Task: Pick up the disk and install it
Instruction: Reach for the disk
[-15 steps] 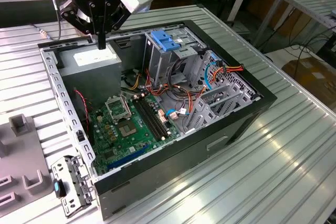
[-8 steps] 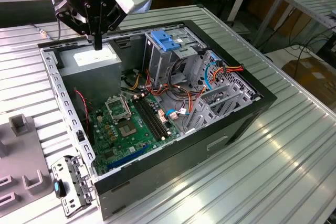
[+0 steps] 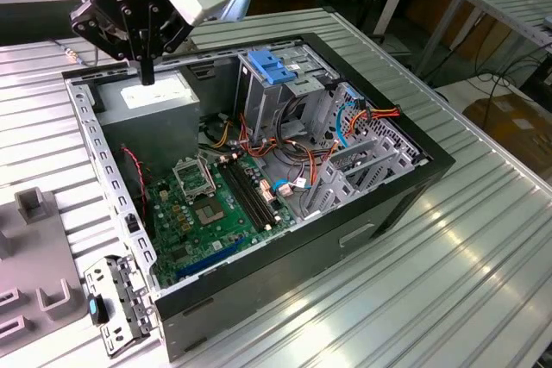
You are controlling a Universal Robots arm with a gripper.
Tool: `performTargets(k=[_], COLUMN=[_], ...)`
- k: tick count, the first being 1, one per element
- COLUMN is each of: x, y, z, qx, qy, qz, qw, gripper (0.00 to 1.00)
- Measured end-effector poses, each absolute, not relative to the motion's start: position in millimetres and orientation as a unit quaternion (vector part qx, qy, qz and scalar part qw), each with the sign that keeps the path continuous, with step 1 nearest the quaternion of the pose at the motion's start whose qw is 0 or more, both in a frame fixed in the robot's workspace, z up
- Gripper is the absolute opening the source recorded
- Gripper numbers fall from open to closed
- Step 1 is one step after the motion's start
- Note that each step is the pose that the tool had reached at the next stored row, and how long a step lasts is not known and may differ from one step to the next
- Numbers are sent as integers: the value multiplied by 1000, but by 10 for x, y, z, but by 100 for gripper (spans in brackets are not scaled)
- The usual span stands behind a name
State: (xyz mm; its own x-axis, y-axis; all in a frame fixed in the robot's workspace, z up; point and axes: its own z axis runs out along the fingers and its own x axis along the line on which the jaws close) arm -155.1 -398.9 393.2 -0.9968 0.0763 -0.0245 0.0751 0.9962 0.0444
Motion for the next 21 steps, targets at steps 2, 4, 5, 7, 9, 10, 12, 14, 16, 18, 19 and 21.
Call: performTargets(k=[2,4,5,7,9,10,12,14,16,18,19,21], x=[-1589,-1608,-1624,-1643,-1660,-1672,-1689,-1705,-1722,-1742,-1755,-1773], y=[-3989,-3989,-3989,-3990,-3989,-3989,-3989,-3989,-3990,-3989,-3989,-3989], z=[3932,3932,3932,3932,3932,3932,3932,3932,3932,3932,3932,3932], qx=[38,38,38,38,38,38,38,38,38,38,38,38], qy=[999,999,999,999,999,999,999,999,999,999,999,999], qz=[22,22,22,22,22,22,22,22,22,22,22,22], qw=[13,13,13,13,13,13,13,13,13,13,13,13], gripper=[11,11,11,11,11,11,11,11,11,11,11,11])
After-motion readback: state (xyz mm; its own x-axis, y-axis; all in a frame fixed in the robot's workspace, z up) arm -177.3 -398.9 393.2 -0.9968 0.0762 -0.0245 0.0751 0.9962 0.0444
